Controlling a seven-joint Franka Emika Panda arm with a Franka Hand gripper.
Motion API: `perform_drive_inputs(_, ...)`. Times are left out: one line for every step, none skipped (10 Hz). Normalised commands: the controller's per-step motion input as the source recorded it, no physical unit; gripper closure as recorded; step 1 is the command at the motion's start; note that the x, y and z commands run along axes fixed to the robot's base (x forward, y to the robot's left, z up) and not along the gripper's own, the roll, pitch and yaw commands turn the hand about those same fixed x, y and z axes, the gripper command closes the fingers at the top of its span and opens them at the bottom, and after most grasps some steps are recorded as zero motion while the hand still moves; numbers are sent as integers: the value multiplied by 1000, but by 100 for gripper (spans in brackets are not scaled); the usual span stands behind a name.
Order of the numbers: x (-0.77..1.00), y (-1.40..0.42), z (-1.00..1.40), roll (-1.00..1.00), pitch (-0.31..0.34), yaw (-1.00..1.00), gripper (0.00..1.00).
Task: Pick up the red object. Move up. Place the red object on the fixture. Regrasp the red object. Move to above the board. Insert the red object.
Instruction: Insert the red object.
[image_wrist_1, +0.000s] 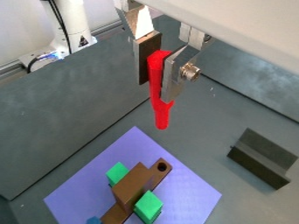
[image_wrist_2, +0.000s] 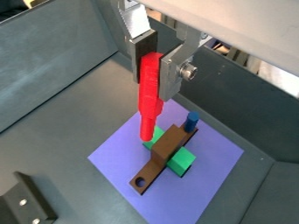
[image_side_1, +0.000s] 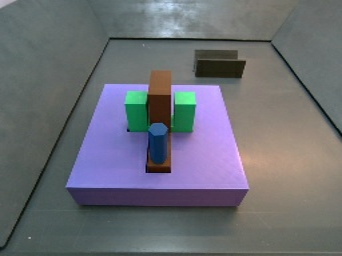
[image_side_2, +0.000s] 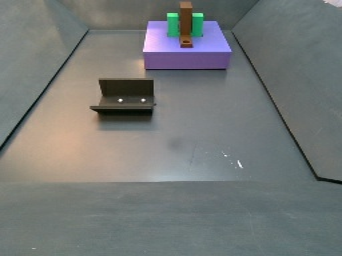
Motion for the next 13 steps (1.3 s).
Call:
perform_drive_inputs(129,246,-286,-440,0,0,100)
perform_drive_inputs(0,189,-131,-500,-114,-89,100)
perform_drive_inputs(137,151,-94,-500,-121,0,100)
perform_drive_inputs(103,191,-134,-499,-133,-6,100)
perform_drive_inputs(11,400,-386,-376,-140,-166,100)
perform_drive_inputs(126,446,-760,-181,-64,-43,100)
perform_drive_inputs(-29,343,-1000,0,-67,-6,100)
perform_drive_inputs(-74,303,-1000,-3,-67,-57,100)
perform_drive_inputs(0,46,-934,-109,-79,0,100)
perform_drive_inputs(0,0,-777,-167,-126,-34,100)
perform_drive_inputs(0,0,-709,-193,-147,-17,100)
perform_drive_inputs(160,0,-686,-211,-139,6,100)
perform_drive_inputs(14,0,-769,-96,-194,0,100)
